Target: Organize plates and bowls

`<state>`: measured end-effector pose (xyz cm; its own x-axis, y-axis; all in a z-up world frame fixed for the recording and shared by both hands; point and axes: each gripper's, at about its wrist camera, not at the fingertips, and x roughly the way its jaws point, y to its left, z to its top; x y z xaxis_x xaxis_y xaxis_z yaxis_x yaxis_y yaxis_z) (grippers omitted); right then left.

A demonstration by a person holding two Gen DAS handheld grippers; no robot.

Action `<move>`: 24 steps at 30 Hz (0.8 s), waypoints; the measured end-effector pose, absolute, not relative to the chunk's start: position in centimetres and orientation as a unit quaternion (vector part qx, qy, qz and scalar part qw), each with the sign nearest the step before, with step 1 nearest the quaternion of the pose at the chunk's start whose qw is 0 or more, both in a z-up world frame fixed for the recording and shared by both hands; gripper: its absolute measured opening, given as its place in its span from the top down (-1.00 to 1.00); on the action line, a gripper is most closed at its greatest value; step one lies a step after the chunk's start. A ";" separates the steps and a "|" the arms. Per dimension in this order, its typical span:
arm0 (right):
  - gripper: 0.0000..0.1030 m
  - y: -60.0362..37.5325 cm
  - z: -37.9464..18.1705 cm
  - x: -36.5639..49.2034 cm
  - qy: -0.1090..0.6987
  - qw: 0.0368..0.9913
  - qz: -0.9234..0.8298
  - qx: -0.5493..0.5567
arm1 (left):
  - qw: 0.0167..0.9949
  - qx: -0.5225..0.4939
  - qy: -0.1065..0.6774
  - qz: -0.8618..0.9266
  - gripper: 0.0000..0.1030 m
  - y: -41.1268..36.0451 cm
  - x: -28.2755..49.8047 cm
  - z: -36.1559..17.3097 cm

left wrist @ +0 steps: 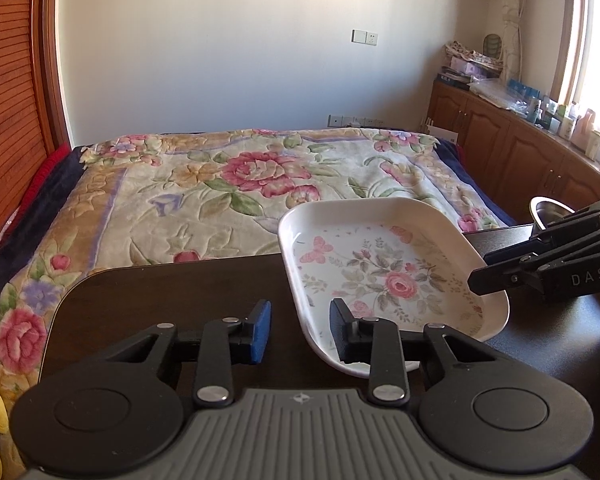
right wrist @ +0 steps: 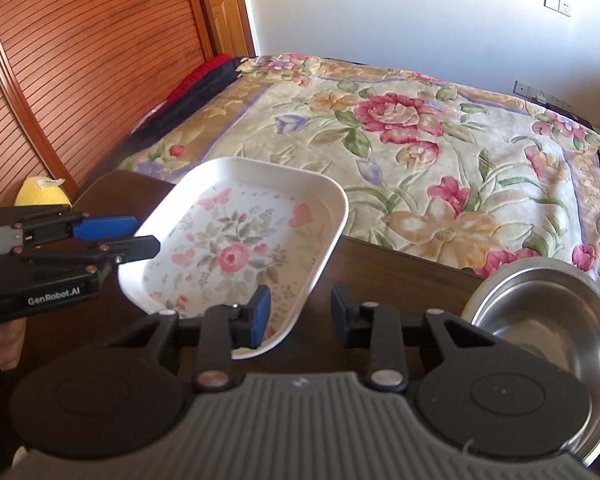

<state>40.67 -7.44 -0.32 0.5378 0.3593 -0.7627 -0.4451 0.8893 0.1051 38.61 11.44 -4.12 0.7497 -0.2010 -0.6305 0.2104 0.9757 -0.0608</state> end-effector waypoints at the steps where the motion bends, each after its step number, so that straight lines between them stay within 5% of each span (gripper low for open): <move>1: 0.46 -7.4 -0.3 40.7 0.423 0.875 0.231 -0.053 | 0.935 0.007 0.337 -0.110 0.42 11.4 38.7 -4.2; 5: 0.50 -7.2 -0.5 40.8 0.426 0.872 0.233 -0.059 | 0.933 0.006 0.342 -0.111 0.56 11.4 38.8 -4.6; 24: 0.56 -6.1 -0.9 39.8 0.432 0.861 0.253 -0.095 | 0.928 0.004 0.353 -0.116 0.58 11.1 37.6 -4.4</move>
